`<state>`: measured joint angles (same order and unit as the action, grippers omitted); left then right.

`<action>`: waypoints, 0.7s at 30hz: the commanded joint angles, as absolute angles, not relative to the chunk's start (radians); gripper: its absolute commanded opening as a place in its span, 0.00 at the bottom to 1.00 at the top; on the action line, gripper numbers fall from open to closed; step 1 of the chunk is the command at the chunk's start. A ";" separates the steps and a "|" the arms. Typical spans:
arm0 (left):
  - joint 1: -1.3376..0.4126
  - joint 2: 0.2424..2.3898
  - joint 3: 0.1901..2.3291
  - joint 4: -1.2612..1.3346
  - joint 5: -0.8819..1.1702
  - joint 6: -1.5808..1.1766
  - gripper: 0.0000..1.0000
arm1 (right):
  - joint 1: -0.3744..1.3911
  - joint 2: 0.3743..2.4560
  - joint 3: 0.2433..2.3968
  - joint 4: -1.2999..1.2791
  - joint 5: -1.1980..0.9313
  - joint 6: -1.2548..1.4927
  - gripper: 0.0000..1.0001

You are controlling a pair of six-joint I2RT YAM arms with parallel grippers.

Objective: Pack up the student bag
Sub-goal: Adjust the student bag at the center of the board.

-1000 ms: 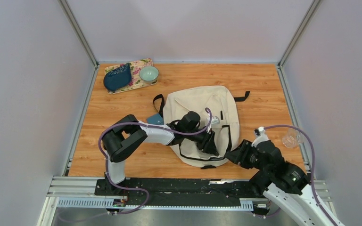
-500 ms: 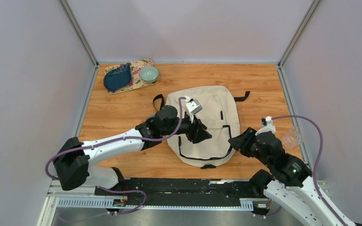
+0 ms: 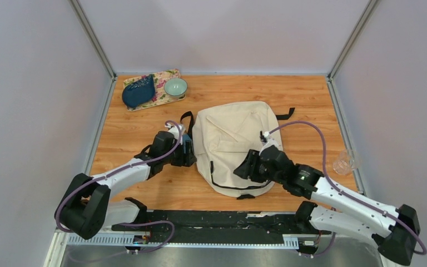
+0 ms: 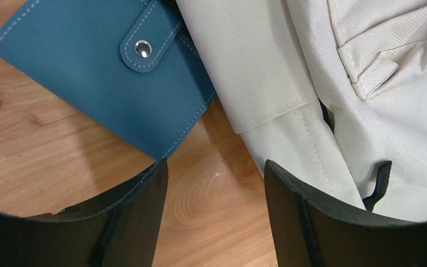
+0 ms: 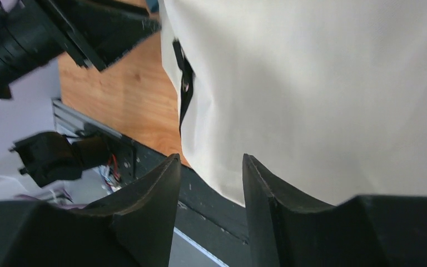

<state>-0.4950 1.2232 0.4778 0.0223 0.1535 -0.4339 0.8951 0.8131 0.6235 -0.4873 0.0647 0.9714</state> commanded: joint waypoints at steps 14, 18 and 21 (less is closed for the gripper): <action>-0.463 1.365 0.459 0.319 0.477 -0.581 0.76 | 1.149 0.920 0.542 -0.414 0.260 1.221 0.60; -0.463 1.433 0.420 0.480 0.569 -0.675 0.57 | 1.141 0.878 0.543 -0.437 0.324 1.187 0.59; -0.463 1.477 0.387 0.572 0.618 -0.735 0.38 | 1.131 0.850 0.589 -0.434 0.362 1.105 0.57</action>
